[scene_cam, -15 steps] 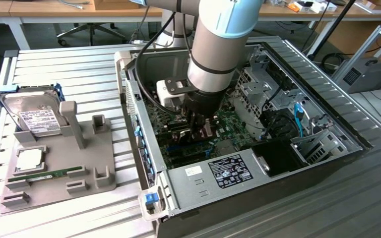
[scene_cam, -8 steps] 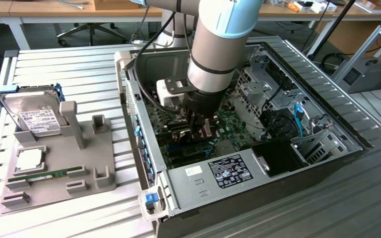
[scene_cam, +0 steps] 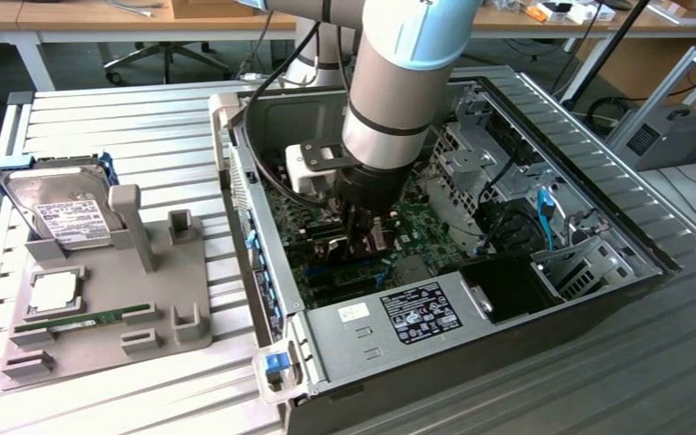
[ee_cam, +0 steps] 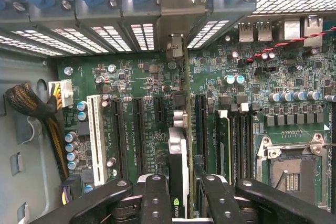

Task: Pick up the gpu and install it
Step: 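Insert the gpu into the slot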

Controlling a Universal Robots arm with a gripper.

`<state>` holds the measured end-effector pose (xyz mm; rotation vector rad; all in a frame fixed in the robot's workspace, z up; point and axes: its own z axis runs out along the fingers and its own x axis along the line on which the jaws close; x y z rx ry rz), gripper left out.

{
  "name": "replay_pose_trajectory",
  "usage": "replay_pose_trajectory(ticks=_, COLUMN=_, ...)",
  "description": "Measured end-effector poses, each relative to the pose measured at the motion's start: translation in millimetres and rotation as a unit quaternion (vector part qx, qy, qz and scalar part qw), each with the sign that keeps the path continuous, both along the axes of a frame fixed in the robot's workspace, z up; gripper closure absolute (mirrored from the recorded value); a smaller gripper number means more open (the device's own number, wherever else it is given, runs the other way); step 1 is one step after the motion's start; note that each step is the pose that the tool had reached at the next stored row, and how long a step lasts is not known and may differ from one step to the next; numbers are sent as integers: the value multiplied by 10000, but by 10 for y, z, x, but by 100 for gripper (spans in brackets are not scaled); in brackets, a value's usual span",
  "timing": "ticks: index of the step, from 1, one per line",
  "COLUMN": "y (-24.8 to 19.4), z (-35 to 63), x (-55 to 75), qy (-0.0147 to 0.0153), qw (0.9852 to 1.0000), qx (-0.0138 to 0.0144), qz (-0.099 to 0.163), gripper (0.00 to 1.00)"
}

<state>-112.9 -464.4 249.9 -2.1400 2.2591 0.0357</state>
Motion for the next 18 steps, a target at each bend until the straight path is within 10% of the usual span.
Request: replay_pose_trajectory(ticks=18, y=0, z=-16, x=-23, qy=0, qw=10000, qx=0, qz=0, gripper=73)
